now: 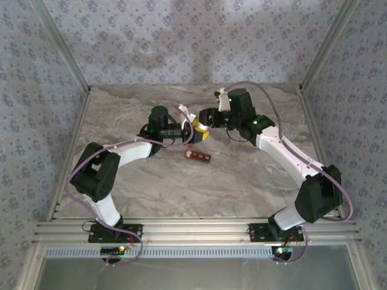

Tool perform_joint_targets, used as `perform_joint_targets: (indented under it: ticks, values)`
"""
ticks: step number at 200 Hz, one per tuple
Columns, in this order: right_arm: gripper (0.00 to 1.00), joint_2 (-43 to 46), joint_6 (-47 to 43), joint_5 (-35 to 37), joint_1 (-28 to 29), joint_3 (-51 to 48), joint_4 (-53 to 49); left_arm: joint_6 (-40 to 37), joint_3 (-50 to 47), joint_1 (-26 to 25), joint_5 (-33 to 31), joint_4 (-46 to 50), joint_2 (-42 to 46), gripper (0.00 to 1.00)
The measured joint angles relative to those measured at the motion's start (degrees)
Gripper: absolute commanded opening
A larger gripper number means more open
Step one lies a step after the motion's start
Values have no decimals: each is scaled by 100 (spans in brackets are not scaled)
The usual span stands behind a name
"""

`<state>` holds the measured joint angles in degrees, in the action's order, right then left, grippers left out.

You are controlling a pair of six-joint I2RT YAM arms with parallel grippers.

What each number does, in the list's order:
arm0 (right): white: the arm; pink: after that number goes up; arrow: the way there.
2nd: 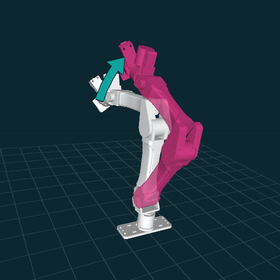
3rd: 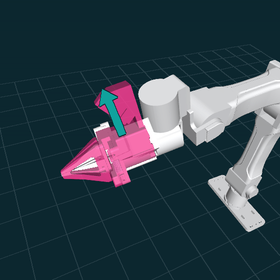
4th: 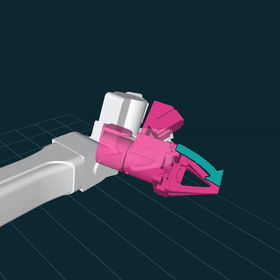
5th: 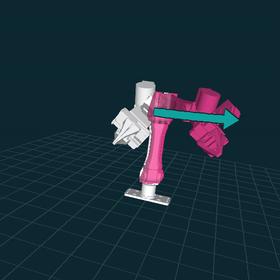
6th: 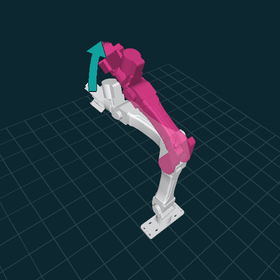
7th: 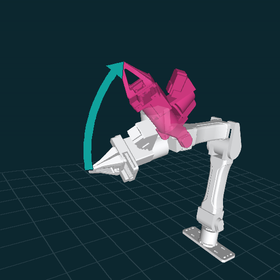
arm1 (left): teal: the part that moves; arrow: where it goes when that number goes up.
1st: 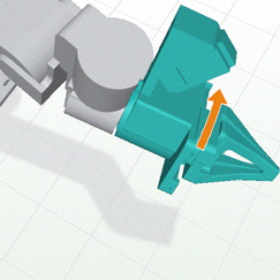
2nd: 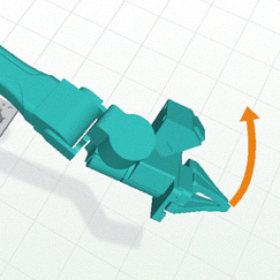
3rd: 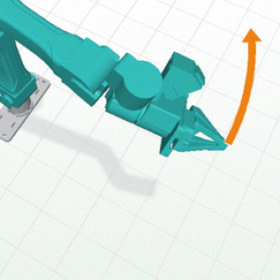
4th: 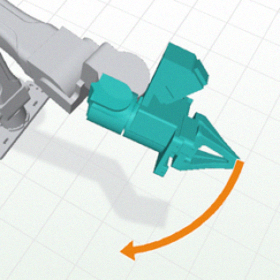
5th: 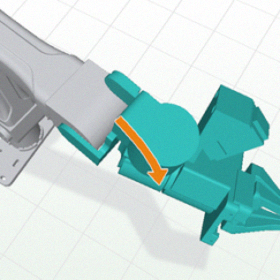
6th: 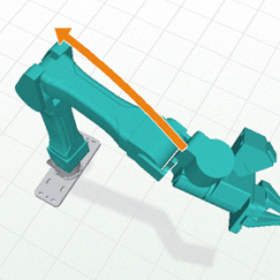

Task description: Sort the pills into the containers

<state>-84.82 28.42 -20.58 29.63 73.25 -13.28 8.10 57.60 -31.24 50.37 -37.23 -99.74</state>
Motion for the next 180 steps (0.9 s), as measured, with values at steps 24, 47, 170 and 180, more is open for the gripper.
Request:
perform_joint_targets:
  ticks: [24, 47, 170, 180]
  values:
    - [24, 44, 70, 310, 109, -26, 26, -2, 0, 0, 13, -7, 0, 6]
    - [24, 52, 70, 422, 127, -35, 37, -7, 0, 0, -61, -2, 0, 34]
    - [24, 122, -35, 1095, -573, -940, 223, -577, -984, -37, -1088, -17, 658, 98]
    - [24, 136, -131, 1244, -634, -1093, 289, -595, -1123, -37, -1248, -28, 778, 98]
